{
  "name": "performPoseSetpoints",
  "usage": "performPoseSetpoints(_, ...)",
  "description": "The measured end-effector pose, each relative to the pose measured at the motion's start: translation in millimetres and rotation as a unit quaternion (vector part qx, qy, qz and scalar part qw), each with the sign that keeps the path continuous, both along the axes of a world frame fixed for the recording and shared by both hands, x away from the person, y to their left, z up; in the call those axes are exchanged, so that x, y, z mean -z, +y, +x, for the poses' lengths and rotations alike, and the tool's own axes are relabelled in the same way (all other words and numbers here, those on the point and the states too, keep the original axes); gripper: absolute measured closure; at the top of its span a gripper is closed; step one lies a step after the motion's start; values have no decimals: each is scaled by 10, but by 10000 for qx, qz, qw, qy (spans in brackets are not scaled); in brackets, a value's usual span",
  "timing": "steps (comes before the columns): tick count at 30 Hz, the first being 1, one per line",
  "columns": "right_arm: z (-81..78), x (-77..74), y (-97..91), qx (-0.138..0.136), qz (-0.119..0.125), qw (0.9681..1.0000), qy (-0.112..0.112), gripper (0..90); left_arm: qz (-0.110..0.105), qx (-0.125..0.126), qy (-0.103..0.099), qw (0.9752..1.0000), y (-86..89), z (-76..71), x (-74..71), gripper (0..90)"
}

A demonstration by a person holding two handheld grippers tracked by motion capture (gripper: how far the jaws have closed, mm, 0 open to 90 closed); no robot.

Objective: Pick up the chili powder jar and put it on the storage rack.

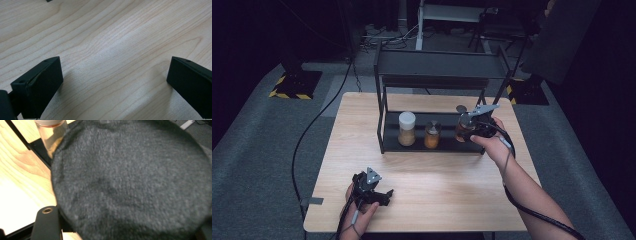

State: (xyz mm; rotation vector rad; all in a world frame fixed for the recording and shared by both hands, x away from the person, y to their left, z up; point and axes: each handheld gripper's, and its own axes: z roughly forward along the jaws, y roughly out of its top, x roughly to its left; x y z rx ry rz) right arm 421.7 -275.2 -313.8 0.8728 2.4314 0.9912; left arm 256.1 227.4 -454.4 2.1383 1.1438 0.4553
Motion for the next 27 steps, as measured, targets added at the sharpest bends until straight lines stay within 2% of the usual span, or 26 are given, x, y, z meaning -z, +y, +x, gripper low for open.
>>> performPoseSetpoints(13, 227, 276, 149, 131, -78, 9997, 165, 319, -1, -4, -2, 10000, -1, -2, 1, 1)
performPoseSetpoints(22, 314, 490, 149, 261, 35, 9990, 351, 318, 0, -8, 0, 10000, -2, -2, 0, 1)
performPoseSetpoints(27, 342, 583, 185, 283, -9, 9988, 403, 318, 0, -4, -2, 10000, -1, -1, 0, 1)
